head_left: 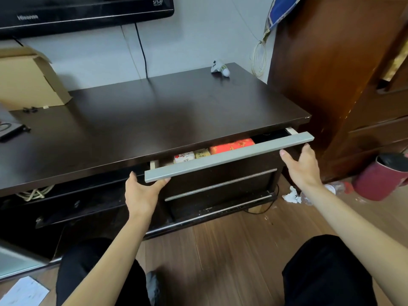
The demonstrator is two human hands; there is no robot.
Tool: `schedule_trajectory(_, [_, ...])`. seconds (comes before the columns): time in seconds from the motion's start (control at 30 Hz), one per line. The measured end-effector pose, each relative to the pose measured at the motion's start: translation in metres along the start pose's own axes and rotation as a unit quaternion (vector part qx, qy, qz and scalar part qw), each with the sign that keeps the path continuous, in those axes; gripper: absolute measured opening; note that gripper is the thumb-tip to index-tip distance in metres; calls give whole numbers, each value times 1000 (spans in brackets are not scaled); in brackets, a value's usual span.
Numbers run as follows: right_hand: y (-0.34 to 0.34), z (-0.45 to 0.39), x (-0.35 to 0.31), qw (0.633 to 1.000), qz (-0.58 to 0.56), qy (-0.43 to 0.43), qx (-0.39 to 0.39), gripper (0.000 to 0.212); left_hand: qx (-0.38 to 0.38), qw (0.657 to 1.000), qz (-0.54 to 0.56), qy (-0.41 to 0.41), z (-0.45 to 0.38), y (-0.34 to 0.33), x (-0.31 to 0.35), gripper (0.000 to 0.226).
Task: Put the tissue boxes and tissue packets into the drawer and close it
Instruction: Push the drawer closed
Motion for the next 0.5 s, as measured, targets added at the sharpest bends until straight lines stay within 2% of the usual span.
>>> schedule_trajectory(0.17, [-47,-2,-26,999,8,6,-44,86,6,999,35,25,-24,-12,2,96])
schedule_trajectory(0.23, [-60,-7,-37,998,12,7,-57,83,16,998,48,35,-32,-16,4,84])
schedule_trajectory(0.37, [-80,-15,-52,995,36,30,-88,77,34,996,60,62,-47,-20,-3,63])
schedule_trajectory(0.5, [-90,-16,-57,992,54,37,-112,74,25,995,60,77,-54,-19,-13,53])
Point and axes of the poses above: each hand's wrist, its own z-axis away from the middle knuckle, its own y-axis out of the back of the hand, x = y × z, the point moved 8 cm from there along -z, towards the middle knuckle, and after that the axes turned 3 degrees about -x, right-handed, at the moved point
